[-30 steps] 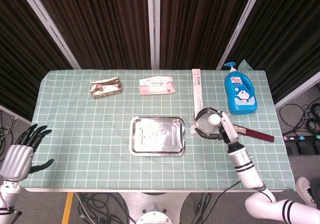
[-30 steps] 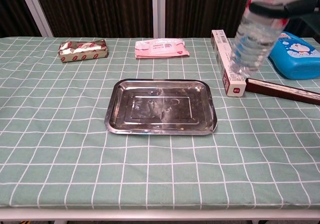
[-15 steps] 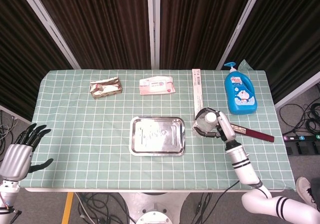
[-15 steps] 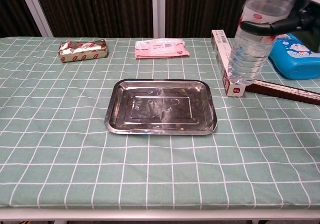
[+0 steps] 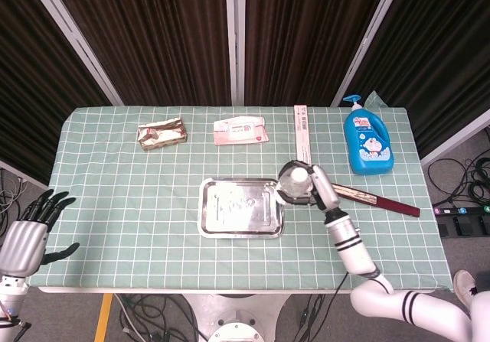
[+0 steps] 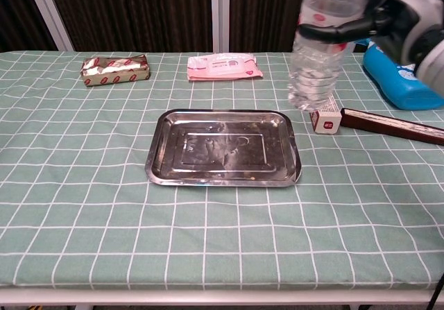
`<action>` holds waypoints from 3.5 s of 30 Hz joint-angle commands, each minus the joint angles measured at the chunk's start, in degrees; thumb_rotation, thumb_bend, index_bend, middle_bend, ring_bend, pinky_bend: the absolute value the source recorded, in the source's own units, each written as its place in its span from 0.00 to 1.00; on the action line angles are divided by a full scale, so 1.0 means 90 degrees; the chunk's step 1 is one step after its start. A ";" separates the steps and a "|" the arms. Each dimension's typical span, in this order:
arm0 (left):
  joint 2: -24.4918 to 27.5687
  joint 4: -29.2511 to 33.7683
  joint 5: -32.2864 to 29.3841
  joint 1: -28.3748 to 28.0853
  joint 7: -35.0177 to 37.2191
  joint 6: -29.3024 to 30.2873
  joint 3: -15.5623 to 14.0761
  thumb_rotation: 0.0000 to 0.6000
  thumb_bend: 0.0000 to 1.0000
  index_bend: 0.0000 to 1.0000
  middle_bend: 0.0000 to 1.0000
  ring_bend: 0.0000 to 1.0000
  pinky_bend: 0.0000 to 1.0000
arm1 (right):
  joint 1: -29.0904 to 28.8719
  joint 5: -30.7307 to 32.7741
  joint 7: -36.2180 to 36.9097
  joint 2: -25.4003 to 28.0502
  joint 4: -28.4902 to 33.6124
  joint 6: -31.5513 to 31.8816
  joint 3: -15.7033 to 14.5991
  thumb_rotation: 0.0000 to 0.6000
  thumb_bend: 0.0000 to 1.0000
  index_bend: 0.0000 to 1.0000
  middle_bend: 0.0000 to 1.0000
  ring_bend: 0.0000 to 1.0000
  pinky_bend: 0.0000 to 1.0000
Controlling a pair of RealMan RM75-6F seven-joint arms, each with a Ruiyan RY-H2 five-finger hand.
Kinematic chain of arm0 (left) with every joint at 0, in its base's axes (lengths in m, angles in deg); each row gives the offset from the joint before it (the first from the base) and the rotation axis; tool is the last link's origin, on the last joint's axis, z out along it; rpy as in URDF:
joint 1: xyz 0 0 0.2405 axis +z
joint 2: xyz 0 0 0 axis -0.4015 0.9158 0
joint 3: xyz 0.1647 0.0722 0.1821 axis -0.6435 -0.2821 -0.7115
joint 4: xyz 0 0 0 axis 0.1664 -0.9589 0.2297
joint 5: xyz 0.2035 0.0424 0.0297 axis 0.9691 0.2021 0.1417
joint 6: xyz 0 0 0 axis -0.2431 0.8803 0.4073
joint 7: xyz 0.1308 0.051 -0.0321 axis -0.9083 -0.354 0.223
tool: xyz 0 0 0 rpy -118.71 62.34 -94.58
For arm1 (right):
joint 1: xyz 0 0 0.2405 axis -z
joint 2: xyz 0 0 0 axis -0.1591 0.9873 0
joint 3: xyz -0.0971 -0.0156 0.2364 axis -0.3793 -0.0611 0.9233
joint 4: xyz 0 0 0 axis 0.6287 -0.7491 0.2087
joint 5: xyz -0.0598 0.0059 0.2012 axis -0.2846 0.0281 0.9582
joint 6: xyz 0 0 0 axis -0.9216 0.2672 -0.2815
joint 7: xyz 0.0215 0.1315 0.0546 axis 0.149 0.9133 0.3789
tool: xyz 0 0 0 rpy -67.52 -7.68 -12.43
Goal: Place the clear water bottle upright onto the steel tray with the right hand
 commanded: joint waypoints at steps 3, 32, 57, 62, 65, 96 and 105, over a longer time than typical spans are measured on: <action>-0.0066 -0.0056 0.0027 -0.0002 -0.0017 -0.0043 -0.0043 1.00 0.14 0.24 0.23 0.10 0.19 | 0.0222 0.0030 0.0307 0.0219 0.0035 -0.0008 -0.0148 1.00 0.30 0.63 0.55 0.37 0.46; -0.0050 0.0028 0.0018 -0.0052 0.0063 -0.0103 -0.0030 1.00 0.14 0.24 0.23 0.10 0.19 | -0.0702 0.0372 0.0090 -0.1107 -0.0945 -0.0991 0.0173 1.00 0.27 0.63 0.55 0.37 0.46; -0.0140 -0.0193 0.0079 -0.0027 0.0302 0.0040 -0.0018 1.00 0.14 0.24 0.23 0.10 0.19 | -0.1385 -0.0506 0.1729 -0.2104 -0.2904 -0.1523 -0.0422 1.00 0.00 0.42 0.46 0.26 0.33; -0.0137 -0.0186 0.0093 -0.0035 0.0304 0.0042 -0.0019 1.00 0.14 0.24 0.23 0.10 0.19 | -0.1409 -0.0592 0.1721 -0.1983 -0.2793 -0.1539 -0.0530 1.00 0.00 0.27 0.38 0.16 0.24; -0.0134 -0.0178 0.0094 -0.0037 0.0300 0.0042 -0.0019 1.00 0.14 0.24 0.23 0.10 0.19 | -0.1409 -0.0578 0.1613 -0.1914 -0.2711 -0.1570 -0.0566 1.00 0.00 0.16 0.30 0.09 0.17; -0.0030 0.0098 0.0016 0.0035 -0.0014 0.0056 -0.0034 1.00 0.14 0.24 0.23 0.10 0.19 | 0.0423 0.0664 -0.4100 0.3398 0.1912 -0.0558 -0.1618 1.00 0.01 0.00 0.06 0.00 0.00; -0.0042 0.0020 -0.0021 0.0021 0.0061 0.0008 -0.0019 1.00 0.14 0.24 0.23 0.10 0.19 | 0.1557 0.0403 -0.5280 0.3481 0.1815 0.1021 -0.2025 1.00 0.07 0.00 0.07 0.00 0.00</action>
